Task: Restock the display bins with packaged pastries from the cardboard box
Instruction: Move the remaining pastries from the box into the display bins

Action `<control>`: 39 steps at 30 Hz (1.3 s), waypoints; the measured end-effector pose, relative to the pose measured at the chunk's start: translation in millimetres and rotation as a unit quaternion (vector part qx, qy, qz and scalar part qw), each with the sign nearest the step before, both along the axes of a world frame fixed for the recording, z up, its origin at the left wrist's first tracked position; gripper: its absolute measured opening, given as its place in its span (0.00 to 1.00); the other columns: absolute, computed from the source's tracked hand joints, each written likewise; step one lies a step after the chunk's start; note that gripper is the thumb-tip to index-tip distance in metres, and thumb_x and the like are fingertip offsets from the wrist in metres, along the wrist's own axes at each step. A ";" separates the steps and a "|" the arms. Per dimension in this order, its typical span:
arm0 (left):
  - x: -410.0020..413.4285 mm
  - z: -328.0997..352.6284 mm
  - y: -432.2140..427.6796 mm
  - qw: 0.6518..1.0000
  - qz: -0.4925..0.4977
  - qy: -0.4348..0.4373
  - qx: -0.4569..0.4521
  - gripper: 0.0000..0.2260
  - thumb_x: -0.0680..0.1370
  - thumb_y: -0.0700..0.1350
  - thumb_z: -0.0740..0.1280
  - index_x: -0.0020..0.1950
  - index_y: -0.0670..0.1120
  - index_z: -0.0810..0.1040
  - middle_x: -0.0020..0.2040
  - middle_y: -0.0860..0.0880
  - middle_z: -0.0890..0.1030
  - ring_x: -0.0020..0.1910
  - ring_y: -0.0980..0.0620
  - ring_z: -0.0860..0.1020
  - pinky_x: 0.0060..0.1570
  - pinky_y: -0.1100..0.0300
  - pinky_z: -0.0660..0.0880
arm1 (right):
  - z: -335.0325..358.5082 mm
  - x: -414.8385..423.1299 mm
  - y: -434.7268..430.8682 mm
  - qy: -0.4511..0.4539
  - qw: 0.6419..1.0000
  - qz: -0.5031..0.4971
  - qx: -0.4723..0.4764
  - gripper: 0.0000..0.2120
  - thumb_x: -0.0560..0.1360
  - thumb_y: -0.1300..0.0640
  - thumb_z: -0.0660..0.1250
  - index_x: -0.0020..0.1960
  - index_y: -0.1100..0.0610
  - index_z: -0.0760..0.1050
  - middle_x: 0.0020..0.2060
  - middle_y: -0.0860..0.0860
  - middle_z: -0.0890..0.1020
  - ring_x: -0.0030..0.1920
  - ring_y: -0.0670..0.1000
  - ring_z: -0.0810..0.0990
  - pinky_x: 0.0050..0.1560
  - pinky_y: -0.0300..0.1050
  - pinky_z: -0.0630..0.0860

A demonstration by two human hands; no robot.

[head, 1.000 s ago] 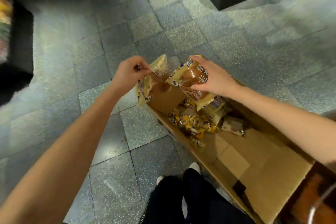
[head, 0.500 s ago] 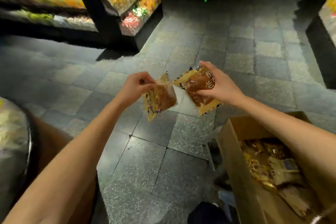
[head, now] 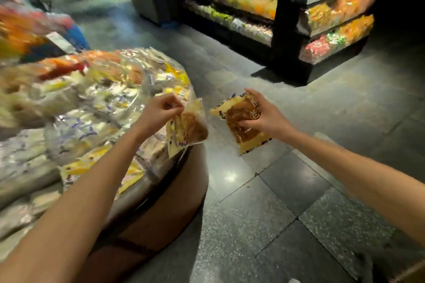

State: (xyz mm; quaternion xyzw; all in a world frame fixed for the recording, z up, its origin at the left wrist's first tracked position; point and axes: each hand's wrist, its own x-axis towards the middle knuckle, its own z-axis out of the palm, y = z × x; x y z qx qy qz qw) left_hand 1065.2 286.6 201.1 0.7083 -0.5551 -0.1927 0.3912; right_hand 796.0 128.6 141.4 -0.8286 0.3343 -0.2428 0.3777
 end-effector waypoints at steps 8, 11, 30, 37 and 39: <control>158.3 -1.8 150.6 0.974 0.227 0.018 -0.003 0.07 0.76 0.36 0.70 0.42 0.47 0.79 0.40 0.43 0.80 0.39 0.50 0.76 0.43 0.57 0.73 | 8.7 240.7 60.6 -0.054 0.980 0.191 0.014 0.43 0.67 0.58 0.79 0.74 0.43 0.61 0.60 0.45 0.76 0.55 0.39 0.76 0.58 0.31 0.72; 201.5 -5.7 204.6 0.954 0.300 0.016 -0.012 0.12 0.76 0.36 0.70 0.39 0.52 0.78 0.38 0.50 0.79 0.38 0.54 0.76 0.43 0.59 0.73 | 11.7 319.4 94.1 -0.051 0.963 0.263 0.013 0.42 0.68 0.59 0.79 0.75 0.47 0.60 0.56 0.40 0.76 0.49 0.31 0.77 0.52 0.23 0.70; 454.6 10.4 400.0 0.885 0.463 -0.049 0.011 0.07 0.74 0.40 0.73 0.39 0.47 0.77 0.41 0.52 0.77 0.41 0.54 0.75 0.44 0.60 0.71 | 19.9 698.3 262.3 -0.038 0.893 0.447 0.026 0.43 0.67 0.55 0.79 0.73 0.38 0.60 0.66 0.49 0.74 0.59 0.50 0.79 0.62 0.56 0.77; 547.7 16.5 460.5 0.870 0.487 -0.071 0.026 0.06 0.75 0.40 0.72 0.41 0.45 0.76 0.38 0.52 0.76 0.36 0.58 0.72 0.36 0.68 0.68 | 12.6 794.1 327.3 -0.043 0.892 0.449 0.015 0.42 0.67 0.54 0.78 0.74 0.40 0.59 0.67 0.51 0.74 0.60 0.52 0.78 0.63 0.55 0.76; 582.3 12.0 479.9 0.873 0.481 -0.073 0.040 0.06 0.75 0.39 0.72 0.42 0.45 0.76 0.39 0.52 0.75 0.37 0.57 0.73 0.37 0.65 0.68 | 8.8 823.0 347.3 -0.048 0.898 0.437 0.029 0.43 0.67 0.56 0.78 0.74 0.41 0.60 0.66 0.52 0.75 0.59 0.52 0.79 0.62 0.55 0.76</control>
